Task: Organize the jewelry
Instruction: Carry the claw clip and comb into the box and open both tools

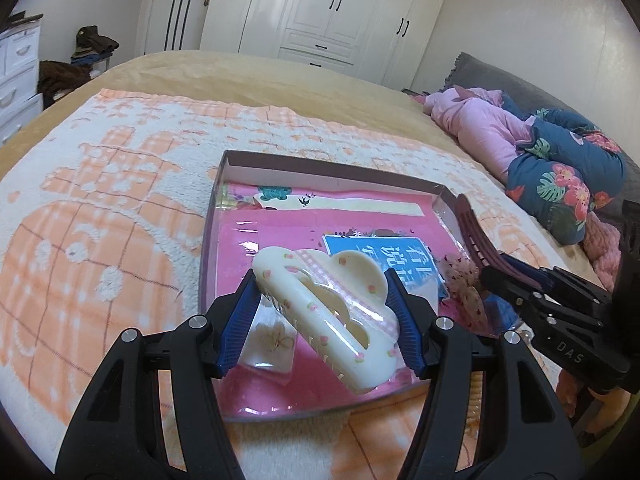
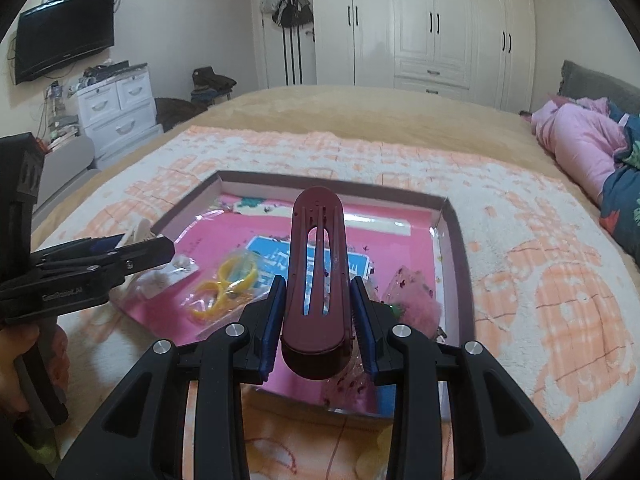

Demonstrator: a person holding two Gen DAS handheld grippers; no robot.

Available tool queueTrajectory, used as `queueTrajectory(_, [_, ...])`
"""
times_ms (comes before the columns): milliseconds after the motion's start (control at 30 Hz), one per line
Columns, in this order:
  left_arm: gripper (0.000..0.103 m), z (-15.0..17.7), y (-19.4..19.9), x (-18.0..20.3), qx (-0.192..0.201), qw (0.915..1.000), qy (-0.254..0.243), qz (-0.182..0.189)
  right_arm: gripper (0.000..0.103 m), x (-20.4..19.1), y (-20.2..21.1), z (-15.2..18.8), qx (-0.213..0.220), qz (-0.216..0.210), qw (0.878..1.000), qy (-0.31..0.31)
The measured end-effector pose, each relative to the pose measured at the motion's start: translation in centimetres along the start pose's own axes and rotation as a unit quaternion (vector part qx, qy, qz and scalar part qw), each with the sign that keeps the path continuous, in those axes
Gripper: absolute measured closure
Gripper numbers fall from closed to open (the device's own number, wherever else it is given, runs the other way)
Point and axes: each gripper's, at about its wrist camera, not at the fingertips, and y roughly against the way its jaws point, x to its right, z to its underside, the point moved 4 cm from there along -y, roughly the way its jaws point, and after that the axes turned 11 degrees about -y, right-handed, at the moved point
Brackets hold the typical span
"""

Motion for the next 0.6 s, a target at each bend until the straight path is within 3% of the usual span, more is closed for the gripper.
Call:
queueTrajectory(233, [0.050,-0.1,-1.6,-0.3,-0.009,0.9999,0.004,-0.002,0.071,0.6,-2.4,0.6,-0.033,0.003,0.999,-0.014])
queueTrajectory(600, [0.050,0.1,-2.0,-0.5,-0.012,0.9999,0.010,-0.007,0.071,0.5,-2.8,1.4,-0.046,-0.001,0.999,-0.023])
